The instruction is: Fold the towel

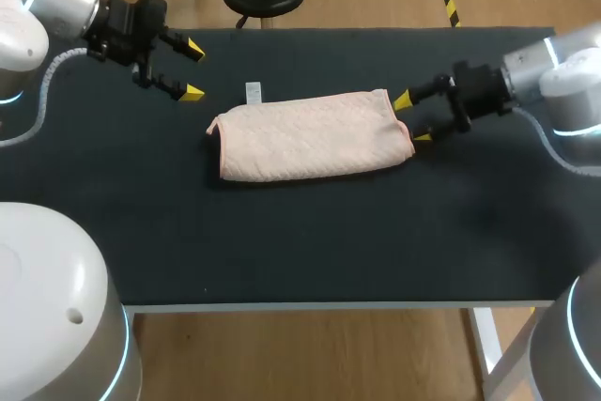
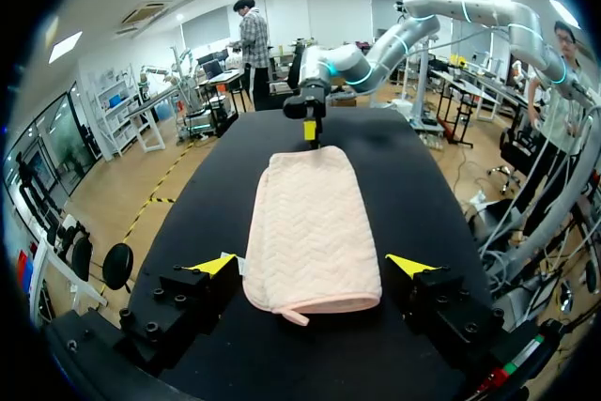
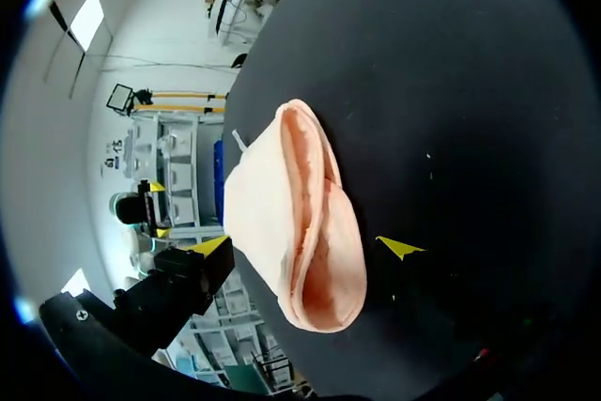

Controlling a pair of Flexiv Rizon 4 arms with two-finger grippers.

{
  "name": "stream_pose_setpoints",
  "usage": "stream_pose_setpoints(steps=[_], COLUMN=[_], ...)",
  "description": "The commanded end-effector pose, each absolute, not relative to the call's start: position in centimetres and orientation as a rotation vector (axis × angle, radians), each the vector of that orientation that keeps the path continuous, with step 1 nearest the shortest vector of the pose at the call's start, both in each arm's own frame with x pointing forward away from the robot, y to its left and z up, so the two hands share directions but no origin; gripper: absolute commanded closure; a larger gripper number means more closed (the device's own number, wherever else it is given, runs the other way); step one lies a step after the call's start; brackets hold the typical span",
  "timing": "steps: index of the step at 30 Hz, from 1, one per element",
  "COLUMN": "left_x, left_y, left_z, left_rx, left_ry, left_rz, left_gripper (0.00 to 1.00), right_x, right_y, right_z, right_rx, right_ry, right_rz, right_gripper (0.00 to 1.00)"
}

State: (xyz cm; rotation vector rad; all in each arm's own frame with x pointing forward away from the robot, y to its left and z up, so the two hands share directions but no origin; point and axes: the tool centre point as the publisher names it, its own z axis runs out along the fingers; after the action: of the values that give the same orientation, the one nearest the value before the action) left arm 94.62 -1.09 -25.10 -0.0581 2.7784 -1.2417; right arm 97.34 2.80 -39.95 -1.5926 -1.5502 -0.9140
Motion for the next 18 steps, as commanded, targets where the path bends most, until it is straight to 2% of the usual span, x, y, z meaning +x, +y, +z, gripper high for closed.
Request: stream_pose_setpoints(steps=[1, 18], left_x=[94.6, 94.6], left_y=[-1.1, -1.1], left_z=[-25.2, -25.2], left_rx=[-0.057, -0.057], left_ry=[2.774, 2.774], left_rz=[-1.245, -1.245], left_gripper=[0.0, 0.0], right_x=[98.0, 97.4], right_y=[3.5, 7.1], right_z=[-40.6, -40.6], right_rx=[-1.554, -1.518], right_ry=[-1.562, -1.553], right_rz=[-0.866, -0.846], right_gripper=[0.0, 0.0])
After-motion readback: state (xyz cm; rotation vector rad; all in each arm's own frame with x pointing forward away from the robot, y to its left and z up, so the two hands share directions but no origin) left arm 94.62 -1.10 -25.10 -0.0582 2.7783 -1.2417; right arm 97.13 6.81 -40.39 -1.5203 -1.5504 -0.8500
